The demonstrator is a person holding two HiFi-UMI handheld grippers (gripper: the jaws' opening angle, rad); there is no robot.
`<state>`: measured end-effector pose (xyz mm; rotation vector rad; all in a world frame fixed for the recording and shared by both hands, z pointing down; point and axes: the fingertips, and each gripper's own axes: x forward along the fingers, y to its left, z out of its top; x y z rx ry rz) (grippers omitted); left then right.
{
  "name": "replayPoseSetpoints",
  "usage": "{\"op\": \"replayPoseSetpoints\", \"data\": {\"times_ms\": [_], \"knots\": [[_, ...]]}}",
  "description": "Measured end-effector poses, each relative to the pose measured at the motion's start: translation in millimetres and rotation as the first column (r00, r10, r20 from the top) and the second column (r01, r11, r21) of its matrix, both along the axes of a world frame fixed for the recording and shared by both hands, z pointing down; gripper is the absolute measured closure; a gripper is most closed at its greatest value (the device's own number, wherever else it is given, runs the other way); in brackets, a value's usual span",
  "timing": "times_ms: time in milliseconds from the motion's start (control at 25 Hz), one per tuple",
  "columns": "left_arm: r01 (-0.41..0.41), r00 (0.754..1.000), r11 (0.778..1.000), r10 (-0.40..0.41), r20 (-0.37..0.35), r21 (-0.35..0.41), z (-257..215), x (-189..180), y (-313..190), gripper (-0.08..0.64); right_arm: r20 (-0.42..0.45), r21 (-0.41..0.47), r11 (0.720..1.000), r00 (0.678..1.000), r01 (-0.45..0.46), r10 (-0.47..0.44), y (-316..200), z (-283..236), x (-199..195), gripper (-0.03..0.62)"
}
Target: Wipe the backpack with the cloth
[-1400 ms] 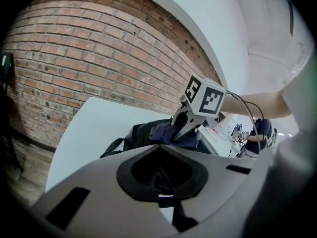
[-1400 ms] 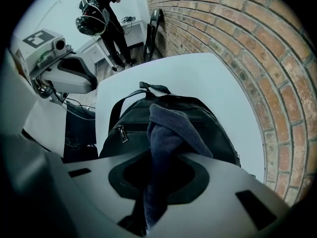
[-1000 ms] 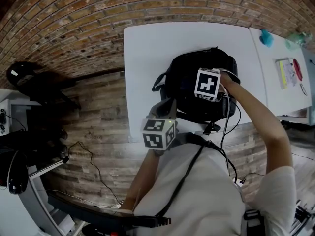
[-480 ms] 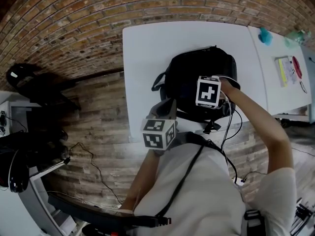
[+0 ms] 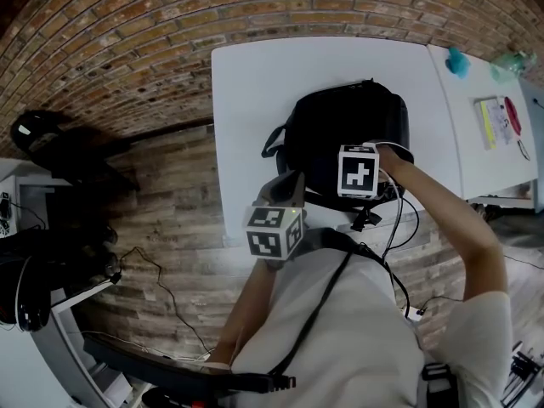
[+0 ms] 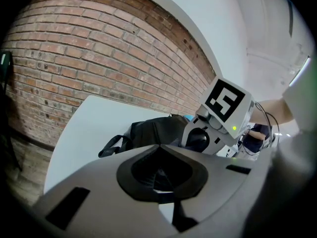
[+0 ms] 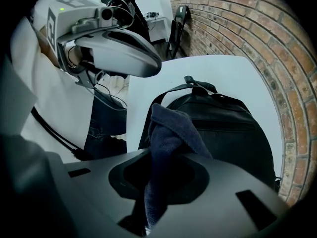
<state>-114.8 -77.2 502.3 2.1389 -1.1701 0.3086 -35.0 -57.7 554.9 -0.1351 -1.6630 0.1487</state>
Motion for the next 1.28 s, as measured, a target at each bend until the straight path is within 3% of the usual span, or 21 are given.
{"op": "replayPoseSetpoints", "data": {"times_ms": [360, 520, 720, 880, 1040, 1280], "knots": [[0.000, 1.000, 1.000, 0.000, -0.001, 0.002, -0.3, -0.6, -0.6, 0.557, -0.029, -0.051, 0.997, 0.998, 0.052, -0.053, 19.4, 3.7, -2.0, 0.523], [0.007, 1.000, 1.000, -0.007, -0.010, 0.002, -1.0, -1.7, -1.6, 0.557, -0.026, -0.060, 0.998, 0.999, 0.034, -0.036, 10.0, -0.5, -0.7, 0.524], [0.005, 1.000, 1.000, -0.006, -0.011, -0.002, -1.7, -3.4, -2.8, 0.557, 0.054, 0.035, 0.992, 0.992, -0.118, 0.117, -57.5, -21.4, -7.5, 0.525], [-0.009, 1.000, 1.000, 0.009, -0.006, -0.004, -0.6, -1.4, -2.4, 0.557, 0.110, 0.144, 0.959, 0.967, -0.243, 0.229, -128.0, -28.7, -20.1, 0.525], [-0.017, 1.000, 1.000, 0.017, -0.004, -0.011, 1.7, -2.4, -3.9, 0.557, 0.066, 0.220, 0.932, 0.958, -0.288, 0.280, -173.2, -18.7, -21.5, 0.525], [-0.013, 1.000, 1.000, 0.013, -0.003, -0.017, 2.6, -5.5, -6.4, 0.557, -0.039, 0.302, 0.902, 0.941, -0.308, 0.335, -202.0, 4.9, -9.3, 0.525]]}}
